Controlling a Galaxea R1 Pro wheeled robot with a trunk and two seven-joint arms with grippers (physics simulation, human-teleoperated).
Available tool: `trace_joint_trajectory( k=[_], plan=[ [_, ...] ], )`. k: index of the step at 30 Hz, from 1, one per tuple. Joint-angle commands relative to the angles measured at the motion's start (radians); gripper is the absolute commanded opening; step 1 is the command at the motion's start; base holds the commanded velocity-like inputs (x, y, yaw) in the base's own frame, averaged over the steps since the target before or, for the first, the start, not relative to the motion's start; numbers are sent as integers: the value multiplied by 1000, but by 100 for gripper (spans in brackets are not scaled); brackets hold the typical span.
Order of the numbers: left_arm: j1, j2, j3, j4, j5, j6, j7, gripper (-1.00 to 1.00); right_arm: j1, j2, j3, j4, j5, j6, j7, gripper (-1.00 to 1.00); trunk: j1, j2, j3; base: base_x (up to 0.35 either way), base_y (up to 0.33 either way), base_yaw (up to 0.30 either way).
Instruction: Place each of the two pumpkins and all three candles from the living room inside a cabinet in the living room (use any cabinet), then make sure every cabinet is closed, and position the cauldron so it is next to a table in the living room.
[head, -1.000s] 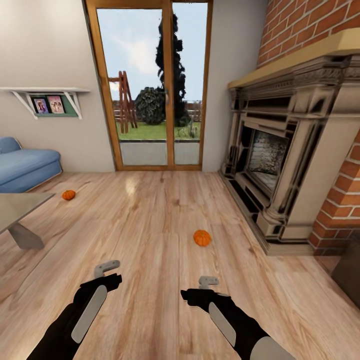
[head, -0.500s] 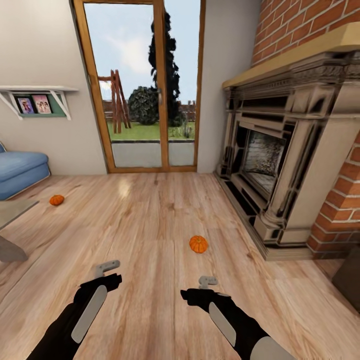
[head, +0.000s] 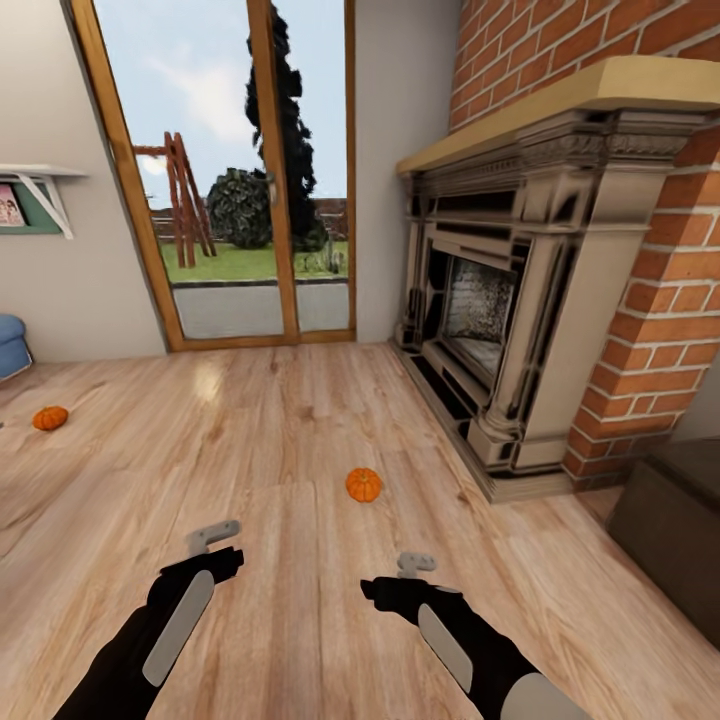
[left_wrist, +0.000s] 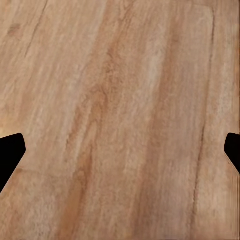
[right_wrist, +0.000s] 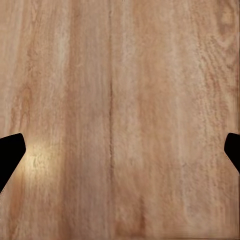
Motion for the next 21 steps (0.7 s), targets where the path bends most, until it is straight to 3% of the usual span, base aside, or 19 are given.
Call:
trace_joint_trajectory(
  k=[1,9,17,21],
  plan=[
    [0,1,-3,-2,10,1,10,100,-1,-1,4,-1,-14,3,-5,100,0,0,-1,0,0,-273],
    [0,1,-2,-2,11,1,10,100,-1,-2,4,-1,-25,3,-4,100,0,0,-4,0,28,-273],
    [0,1,-2,-2,12,1,10,100,-1,-2,4,-1,-26,3,-4,100,0,0,-7,0,226,-274],
    [0,1,-3,-2,12,1,10,100,-1,-2,4,-1,-26,3,-4,100,0,0,-9,0,67,-274]
  ],
)
